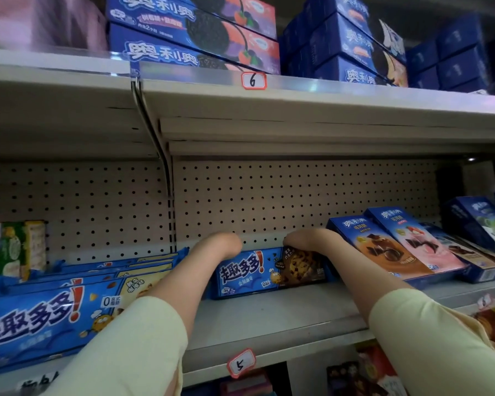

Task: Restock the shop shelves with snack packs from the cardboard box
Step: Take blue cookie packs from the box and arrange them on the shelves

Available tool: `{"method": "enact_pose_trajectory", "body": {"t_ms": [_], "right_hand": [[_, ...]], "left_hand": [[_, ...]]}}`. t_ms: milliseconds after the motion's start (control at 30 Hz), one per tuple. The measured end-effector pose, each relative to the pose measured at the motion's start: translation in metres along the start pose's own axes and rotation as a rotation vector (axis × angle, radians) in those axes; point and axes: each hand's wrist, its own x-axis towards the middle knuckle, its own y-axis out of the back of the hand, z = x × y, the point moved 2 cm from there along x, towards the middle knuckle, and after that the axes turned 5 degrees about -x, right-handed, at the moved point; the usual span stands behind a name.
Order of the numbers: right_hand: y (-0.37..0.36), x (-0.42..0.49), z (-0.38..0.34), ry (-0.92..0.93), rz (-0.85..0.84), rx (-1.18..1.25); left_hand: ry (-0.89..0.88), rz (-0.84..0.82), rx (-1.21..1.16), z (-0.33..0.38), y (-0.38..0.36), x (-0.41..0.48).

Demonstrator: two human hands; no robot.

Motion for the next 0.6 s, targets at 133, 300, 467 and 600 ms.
{"method": "enact_pose_trajectory", "body": {"t_ms": [133,300,467,600], "right_hand": [[0.000,0.004,-0.001,-0.060,0.034,0.078],[0.002,-0.002,-0.006,-0.063,0.007,0.208],[0.001,-0.003,-0.008,-0.035,0.035,0.116],[0.000,-0.004,-0.006,0.005,-0.009,0.046]], "left_hand": [[0.078,0.000,-0.058,-0.010,-0.005,0.010],[0.111,0.028,-0.127,-0.012,-0.006,0.022],[0.137,0.007,0.028,-0.015,-0.009,0.032],[0.181,0.058,0.051,-0.019,-0.008,0.034]]}}
